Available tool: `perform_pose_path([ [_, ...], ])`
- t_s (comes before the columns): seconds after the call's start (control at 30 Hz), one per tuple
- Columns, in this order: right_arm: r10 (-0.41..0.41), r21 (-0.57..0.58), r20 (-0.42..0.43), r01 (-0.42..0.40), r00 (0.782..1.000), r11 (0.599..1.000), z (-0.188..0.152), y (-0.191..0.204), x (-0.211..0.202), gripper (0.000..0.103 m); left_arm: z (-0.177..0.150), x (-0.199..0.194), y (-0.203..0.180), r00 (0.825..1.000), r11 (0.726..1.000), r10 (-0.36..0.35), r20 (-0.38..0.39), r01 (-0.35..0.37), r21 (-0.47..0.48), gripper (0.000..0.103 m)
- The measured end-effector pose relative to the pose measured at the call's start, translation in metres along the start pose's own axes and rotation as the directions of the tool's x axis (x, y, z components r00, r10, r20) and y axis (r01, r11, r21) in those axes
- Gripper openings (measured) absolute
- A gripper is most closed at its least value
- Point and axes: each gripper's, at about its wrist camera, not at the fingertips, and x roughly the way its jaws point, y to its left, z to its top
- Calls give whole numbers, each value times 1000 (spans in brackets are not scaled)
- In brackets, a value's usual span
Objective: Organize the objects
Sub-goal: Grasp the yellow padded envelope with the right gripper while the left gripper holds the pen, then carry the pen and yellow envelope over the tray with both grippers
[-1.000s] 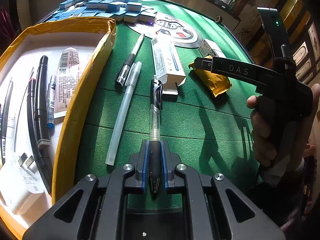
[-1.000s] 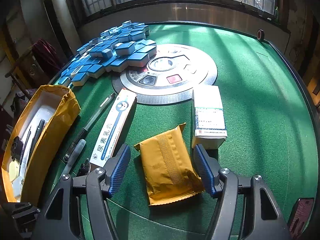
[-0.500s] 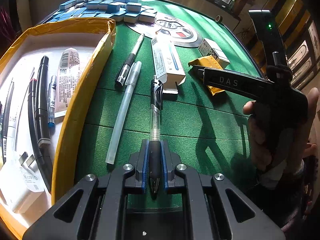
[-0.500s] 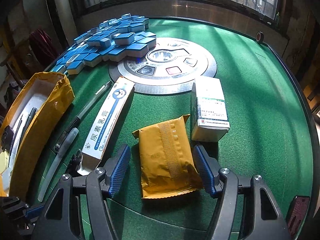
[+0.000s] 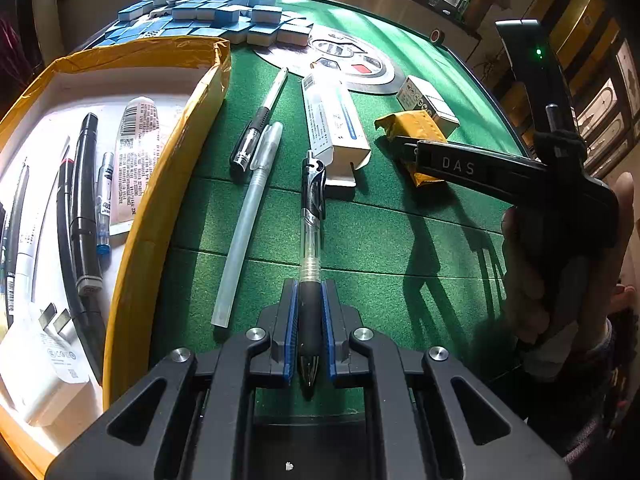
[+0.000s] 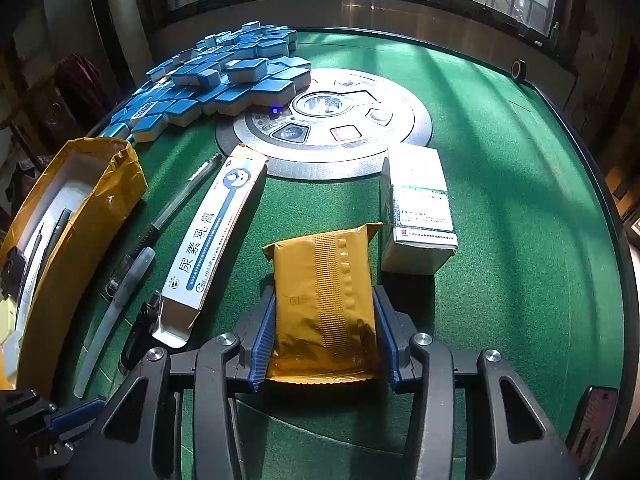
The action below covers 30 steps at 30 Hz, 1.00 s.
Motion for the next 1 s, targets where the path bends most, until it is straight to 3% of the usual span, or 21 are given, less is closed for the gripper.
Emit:
perform_pose_path([
  [0.4, 87, 84, 53, -92, 995, 992, -17, -4, -32, 39, -5, -3, -3, 1000, 1000, -28, -8, 28, -6, 9],
  [0.67, 121, 162, 63, -130, 991, 978, -32, -14, -39, 39, -6, -16, -10, 998, 999, -48, 27, 48, 3, 9],
  [1.0, 210, 227, 126, -234, 970, 945, -43, -6, -69, 39, 0, -46, 4, 993, 995, -91, 72, 94, -42, 9],
])
